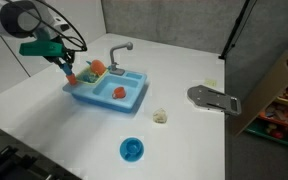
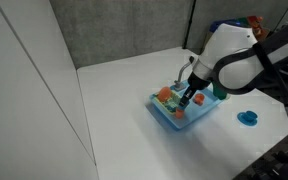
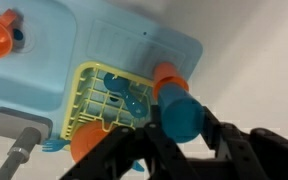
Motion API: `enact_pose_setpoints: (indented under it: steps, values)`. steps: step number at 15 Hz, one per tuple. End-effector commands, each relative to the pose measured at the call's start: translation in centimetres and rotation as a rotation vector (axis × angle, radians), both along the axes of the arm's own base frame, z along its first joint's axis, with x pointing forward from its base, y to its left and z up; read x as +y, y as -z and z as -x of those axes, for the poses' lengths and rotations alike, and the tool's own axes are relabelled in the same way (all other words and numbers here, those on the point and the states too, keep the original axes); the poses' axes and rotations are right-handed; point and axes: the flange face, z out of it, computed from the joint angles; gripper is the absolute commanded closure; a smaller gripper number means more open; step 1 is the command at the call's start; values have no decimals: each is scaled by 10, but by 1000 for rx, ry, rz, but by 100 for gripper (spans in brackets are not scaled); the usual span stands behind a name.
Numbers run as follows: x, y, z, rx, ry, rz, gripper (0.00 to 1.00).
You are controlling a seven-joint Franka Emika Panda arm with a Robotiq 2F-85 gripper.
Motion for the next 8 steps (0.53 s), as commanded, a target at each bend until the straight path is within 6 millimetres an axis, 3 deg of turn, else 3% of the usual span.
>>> enact_pose_setpoints:
  steps: [1,8]
  values:
    - [2,2,-7,4,19,12,84]
    - [4,9,-6,31,21,12,84]
